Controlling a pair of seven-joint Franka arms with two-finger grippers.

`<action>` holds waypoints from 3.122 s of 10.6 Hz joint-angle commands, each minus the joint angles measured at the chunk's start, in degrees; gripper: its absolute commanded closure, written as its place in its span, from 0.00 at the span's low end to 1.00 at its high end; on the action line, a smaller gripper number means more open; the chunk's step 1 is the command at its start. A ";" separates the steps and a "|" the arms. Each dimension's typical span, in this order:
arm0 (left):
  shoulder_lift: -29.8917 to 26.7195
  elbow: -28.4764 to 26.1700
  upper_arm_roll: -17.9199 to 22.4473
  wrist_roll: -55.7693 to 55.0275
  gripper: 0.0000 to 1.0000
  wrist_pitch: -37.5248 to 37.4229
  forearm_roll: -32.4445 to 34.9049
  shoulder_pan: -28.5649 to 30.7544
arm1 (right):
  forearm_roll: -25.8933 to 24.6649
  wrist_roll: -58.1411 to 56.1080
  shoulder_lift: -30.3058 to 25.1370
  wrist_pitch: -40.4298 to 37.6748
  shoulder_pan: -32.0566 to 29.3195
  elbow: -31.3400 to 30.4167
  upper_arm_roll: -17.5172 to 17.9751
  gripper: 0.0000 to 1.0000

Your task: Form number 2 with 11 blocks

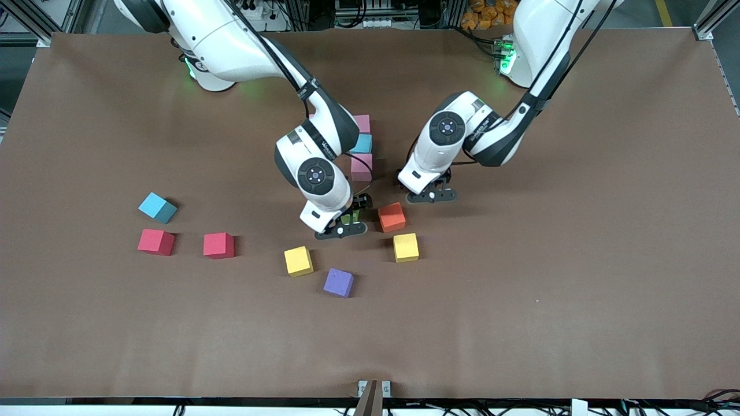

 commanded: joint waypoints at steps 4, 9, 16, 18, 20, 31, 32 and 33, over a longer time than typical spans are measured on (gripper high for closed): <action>-4.31 -7.01 -1.25 -3.86 0.01 2.11 -0.99 0.64 | -1.12 3.29 0.23 1.28 -0.24 -2.76 -0.30 0.00; -3.70 -10.70 -1.16 -6.14 0.02 8.42 -0.99 0.03 | -0.42 7.70 0.23 2.61 -0.07 -3.47 -0.22 0.00; -3.08 -11.68 -1.25 -7.73 0.83 11.00 -0.99 -0.23 | -0.15 12.70 -0.13 6.12 0.28 -6.63 0.05 0.76; -3.17 -11.42 -1.25 -7.99 0.85 11.00 -0.99 -0.15 | -0.15 13.68 -0.39 6.29 0.72 -6.45 1.10 1.00; -3.69 -11.07 -1.68 -9.83 0.86 10.82 -0.91 -0.15 | -0.24 9.76 -2.05 5.34 1.42 -6.80 1.28 1.00; -4.22 -6.50 -4.41 -17.03 0.89 6.43 -0.99 -0.15 | -0.85 -29.86 -21.38 -7.86 3.71 -22.69 1.63 1.00; -4.31 -6.49 -4.41 -17.04 0.89 6.43 -0.99 -0.15 | -1.20 -34.78 -22.96 -7.85 3.71 -24.45 1.98 1.00; -4.31 -6.49 -4.41 -17.13 0.89 6.43 -0.99 -0.15 | -3.21 -38.84 -23.41 -7.85 4.05 -25.17 2.24 1.00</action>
